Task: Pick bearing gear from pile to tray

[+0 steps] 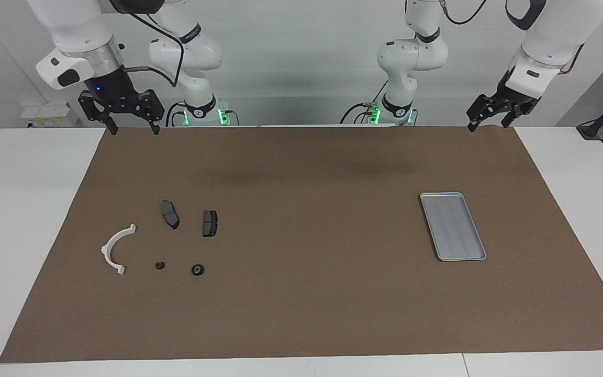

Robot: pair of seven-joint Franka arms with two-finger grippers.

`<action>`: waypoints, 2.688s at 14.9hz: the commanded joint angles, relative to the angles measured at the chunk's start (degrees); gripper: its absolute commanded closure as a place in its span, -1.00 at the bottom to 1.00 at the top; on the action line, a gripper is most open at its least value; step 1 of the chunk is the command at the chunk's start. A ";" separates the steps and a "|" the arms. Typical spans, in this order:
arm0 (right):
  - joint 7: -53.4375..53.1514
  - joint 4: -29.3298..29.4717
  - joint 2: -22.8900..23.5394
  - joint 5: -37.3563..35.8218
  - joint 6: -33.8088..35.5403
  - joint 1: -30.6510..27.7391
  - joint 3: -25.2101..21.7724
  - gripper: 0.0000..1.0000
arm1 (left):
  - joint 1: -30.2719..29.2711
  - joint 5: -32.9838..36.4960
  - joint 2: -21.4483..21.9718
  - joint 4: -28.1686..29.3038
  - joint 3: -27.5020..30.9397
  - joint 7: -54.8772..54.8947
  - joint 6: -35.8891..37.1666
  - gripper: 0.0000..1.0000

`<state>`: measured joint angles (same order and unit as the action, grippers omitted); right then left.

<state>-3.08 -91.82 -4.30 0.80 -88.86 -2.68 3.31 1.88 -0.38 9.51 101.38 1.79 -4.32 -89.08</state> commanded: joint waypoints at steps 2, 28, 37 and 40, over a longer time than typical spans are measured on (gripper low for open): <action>2.98 -1.52 -1.50 1.13 0.01 -1.18 0.11 -1.00 | 0.23 -0.76 0.42 0.22 0.41 0.72 -0.49 -1.00; -0.97 -7.32 -3.96 0.26 -1.13 1.54 0.82 -1.00 | 0.32 -0.76 0.42 0.22 0.41 0.72 -0.49 -1.00; -10.62 -14.87 -2.47 0.34 -12.02 1.89 0.82 -0.92 | 0.32 -0.76 0.42 0.22 0.41 0.72 -0.49 -1.00; -14.14 -15.50 0.60 0.34 -15.71 2.59 0.82 -0.92 | 0.23 -0.76 0.42 0.22 0.41 0.72 -0.49 -1.00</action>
<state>-14.50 -106.23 -5.34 0.80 -101.53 -0.29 4.00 1.88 -0.38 9.51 101.38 1.79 -4.32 -89.08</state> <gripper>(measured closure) 0.000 0.000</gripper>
